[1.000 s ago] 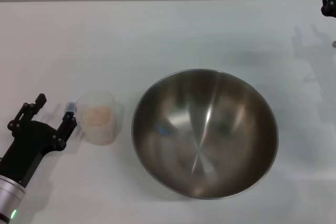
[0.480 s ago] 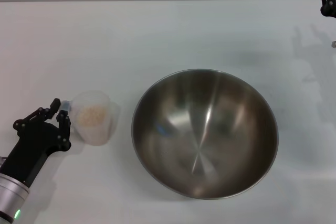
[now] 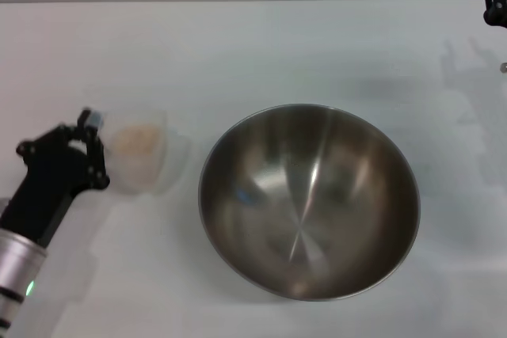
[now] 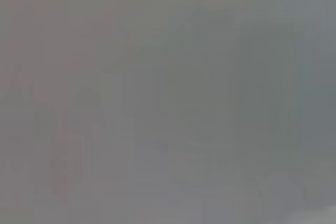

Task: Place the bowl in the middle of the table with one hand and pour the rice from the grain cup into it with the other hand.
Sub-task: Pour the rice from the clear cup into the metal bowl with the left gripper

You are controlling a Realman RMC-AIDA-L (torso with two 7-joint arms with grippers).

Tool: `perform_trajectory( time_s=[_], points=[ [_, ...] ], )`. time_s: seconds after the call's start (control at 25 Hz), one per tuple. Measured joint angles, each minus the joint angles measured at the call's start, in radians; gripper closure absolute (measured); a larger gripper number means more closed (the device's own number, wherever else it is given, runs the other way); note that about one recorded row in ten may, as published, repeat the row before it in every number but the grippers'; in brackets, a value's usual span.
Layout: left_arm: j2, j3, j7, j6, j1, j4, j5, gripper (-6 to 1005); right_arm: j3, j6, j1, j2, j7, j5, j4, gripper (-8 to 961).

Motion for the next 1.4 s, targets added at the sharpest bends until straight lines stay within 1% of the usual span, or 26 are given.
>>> perform_trajectory(
  time_s=[0.04,0.08,0.12,0.16,0.2,0.24,0.32,0.4,0.52,0.56,0.68,0.76,0.8,0.88,0.92,1.32,1.4],
  points=[
    [0.000,0.000,0.000,0.000,0.000,0.000,0.000,969,0.000,0.000,0.000,0.000,0.000,0.000,0.000,560],
    [-0.001,-0.007,0.029,0.024,-0.015,0.000,0.000,970,0.000,0.000,0.000,0.000,0.000,0.000,0.000,560],
    [-0.001,-0.010,0.175,0.113,-0.047,-0.002,0.002,970,0.000,0.000,0.000,0.000,0.000,0.000,0.000,560],
    [-0.001,-0.007,0.264,0.153,-0.057,-0.007,0.005,970,0.001,0.000,0.001,0.000,0.000,0.000,0.000,560],
    [-0.001,-0.007,0.264,0.153,-0.057,-0.007,0.005,970,0.002,0.000,0.002,0.000,0.000,0.000,0.000,560],
    [-0.001,0.004,0.458,0.213,-0.082,-0.015,0.021,970,0.004,0.000,0.003,-0.001,0.000,0.000,0.000,560],
    [-0.001,0.011,0.545,0.229,-0.097,-0.015,0.036,970,0.013,0.000,0.006,-0.001,0.000,0.000,0.002,560],
    [0.000,0.022,0.745,0.242,-0.131,-0.015,0.097,970,0.024,0.001,0.008,-0.001,0.000,0.000,0.004,561],
    [0.000,0.024,0.919,0.244,-0.161,-0.017,0.166,971,0.028,0.002,0.010,0.000,0.000,0.000,0.003,561],
    [0.000,0.024,0.919,0.244,-0.161,-0.017,0.166,971,0.028,0.002,0.011,0.000,-0.002,0.000,0.003,561],
    [0.000,0.024,1.128,0.242,-0.195,-0.018,0.261,971,0.035,0.002,0.014,-0.001,-0.006,0.000,0.003,561],
    [0.000,0.024,1.153,0.241,-0.199,-0.018,0.270,971,0.036,0.002,0.015,-0.001,-0.007,0.000,0.003,561],
    [0.000,0.023,1.193,0.240,-0.204,-0.018,0.281,971,0.036,0.002,0.016,-0.001,-0.008,0.000,0.003,561],
    [0.000,0.023,1.359,0.238,-0.223,-0.016,0.314,971,0.037,0.002,0.018,-0.001,-0.008,0.000,0.005,561],
    [0.000,0.023,1.359,0.238,-0.223,-0.016,0.314,971,0.037,0.002,0.018,-0.001,-0.008,0.000,0.005,561],
    [0.000,0.021,1.634,0.231,-0.255,0.000,0.369,971,0.037,0.002,0.035,-0.002,-0.010,-0.002,0.038,561],
    [0.000,0.020,1.658,0.229,-0.256,0.000,0.374,971,0.037,-0.001,0.035,-0.003,-0.018,-0.005,0.044,561]
  ],
)
